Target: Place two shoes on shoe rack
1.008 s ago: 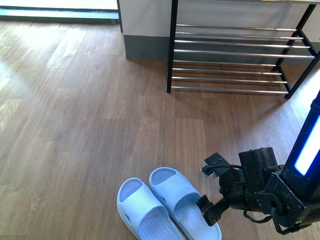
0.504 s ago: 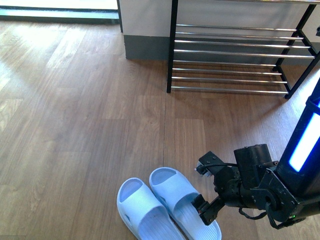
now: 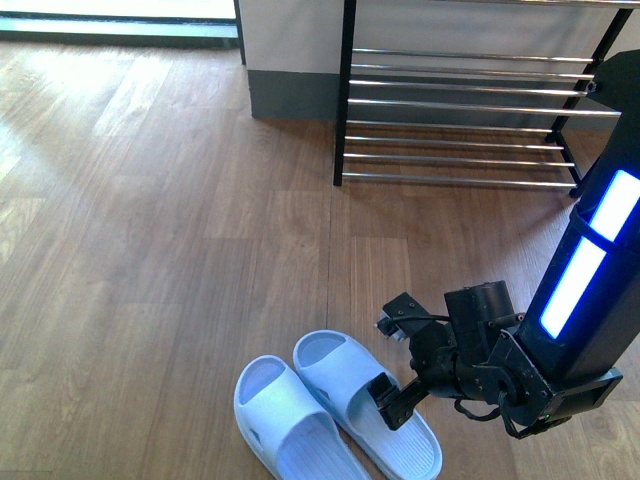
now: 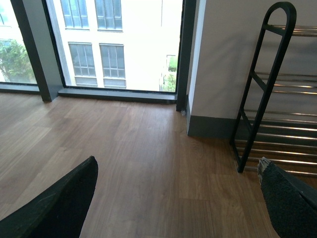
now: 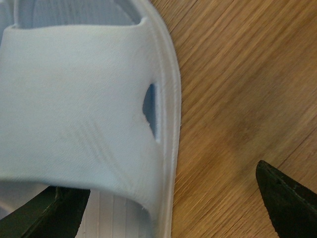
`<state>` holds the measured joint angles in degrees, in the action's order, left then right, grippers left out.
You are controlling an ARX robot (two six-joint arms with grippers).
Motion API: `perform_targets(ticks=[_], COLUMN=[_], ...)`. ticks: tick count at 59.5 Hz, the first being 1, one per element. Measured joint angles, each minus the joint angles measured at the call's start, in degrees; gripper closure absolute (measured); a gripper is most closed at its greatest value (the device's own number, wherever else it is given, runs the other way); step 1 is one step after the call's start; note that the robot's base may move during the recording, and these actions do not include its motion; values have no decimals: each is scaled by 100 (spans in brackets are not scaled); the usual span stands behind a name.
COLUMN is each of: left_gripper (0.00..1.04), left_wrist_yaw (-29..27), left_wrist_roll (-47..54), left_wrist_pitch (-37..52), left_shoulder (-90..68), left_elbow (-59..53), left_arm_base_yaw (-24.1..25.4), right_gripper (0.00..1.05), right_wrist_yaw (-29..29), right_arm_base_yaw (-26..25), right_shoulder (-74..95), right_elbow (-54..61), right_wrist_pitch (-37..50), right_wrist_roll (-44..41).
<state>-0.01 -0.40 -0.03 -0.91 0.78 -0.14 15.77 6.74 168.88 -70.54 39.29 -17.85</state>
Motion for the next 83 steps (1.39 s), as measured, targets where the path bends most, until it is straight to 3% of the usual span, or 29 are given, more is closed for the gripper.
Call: perform_targets(ticks=[25,28,34,43,62,70,83], left_gripper=[9,9,9,9,9,9,9], left_wrist_yaw=[0,0,0,0,0,0,0], left_wrist_roll=[2,0,0,0,0,0,0], left_wrist_pitch=[0,0,0,0,0,0,0], left_shoulder=[0,0,0,0,0,0,0], left_elbow=[0,0,0,0,0,0,0], left_arm_base_yaw=[0,0,0,0,0,0,0], right_gripper=[76,88,103,103,103,103,103], right_wrist_yaw=[90,122,170,162,-634,-916,-804], right_arm_base_yaw=[-28,-44,-116,-289,-1458,-2124,-2785], right_shoulder=[28,28,26,-111,-1552,-2662,-4505], right_elbow=[-55,-66,-4,313,1915,2876,4013], right_wrist_pitch=[151,168,321,763,2225,2361,2149], right_wrist_roll=[280,358,470,785,1331,1364,1399])
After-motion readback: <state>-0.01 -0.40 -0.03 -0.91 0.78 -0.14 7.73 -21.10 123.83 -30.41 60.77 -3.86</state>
